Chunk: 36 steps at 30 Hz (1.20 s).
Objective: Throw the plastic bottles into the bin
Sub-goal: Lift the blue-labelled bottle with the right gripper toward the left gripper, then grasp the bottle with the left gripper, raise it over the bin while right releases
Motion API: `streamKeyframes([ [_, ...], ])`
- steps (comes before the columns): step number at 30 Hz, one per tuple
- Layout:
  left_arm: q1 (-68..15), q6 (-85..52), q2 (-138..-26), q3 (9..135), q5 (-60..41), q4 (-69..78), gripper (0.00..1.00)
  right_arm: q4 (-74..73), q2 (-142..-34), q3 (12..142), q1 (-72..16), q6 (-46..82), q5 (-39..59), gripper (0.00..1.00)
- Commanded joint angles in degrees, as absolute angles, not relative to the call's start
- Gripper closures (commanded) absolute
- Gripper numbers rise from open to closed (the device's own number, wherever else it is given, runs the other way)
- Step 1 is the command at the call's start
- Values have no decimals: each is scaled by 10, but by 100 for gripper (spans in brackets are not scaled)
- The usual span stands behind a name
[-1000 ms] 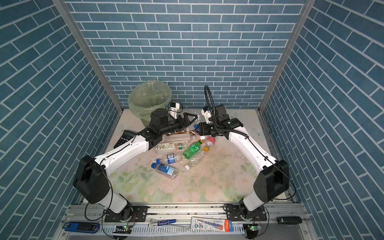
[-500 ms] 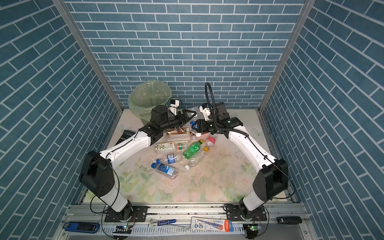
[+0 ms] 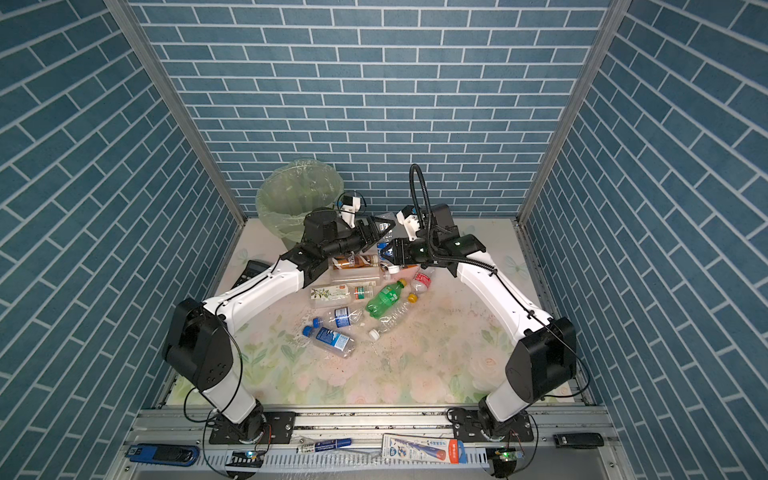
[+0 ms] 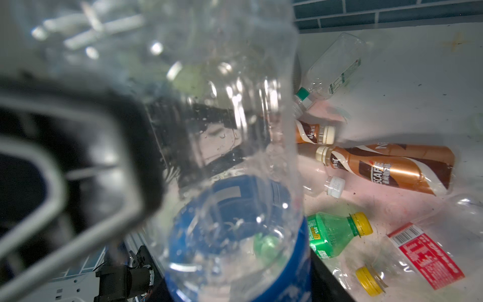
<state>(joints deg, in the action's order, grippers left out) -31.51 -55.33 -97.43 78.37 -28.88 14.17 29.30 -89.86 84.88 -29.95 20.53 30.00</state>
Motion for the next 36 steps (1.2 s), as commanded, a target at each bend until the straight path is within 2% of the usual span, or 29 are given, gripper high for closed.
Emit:
streamKeyframes([
  [1,-313,-529,-984,803,-290,123,19,285,-898,838,-306,177,337,50],
  [4,-314,-525,-983,804,-287,115,22,285,-896,837,-306,176,337,50],
  [11,-313,-515,-975,796,-276,109,42,285,-891,833,-306,177,334,46],
  [16,-311,-489,-963,798,-261,80,44,280,-880,822,-306,176,328,31],
  [22,-302,-427,-942,830,-218,-1,47,253,-856,798,-305,183,320,20],
  [29,-291,-342,-917,907,-123,-112,43,193,-820,778,-307,192,290,6],
  [36,-280,-257,-906,980,-20,-155,44,80,-787,766,-312,203,233,1],
])
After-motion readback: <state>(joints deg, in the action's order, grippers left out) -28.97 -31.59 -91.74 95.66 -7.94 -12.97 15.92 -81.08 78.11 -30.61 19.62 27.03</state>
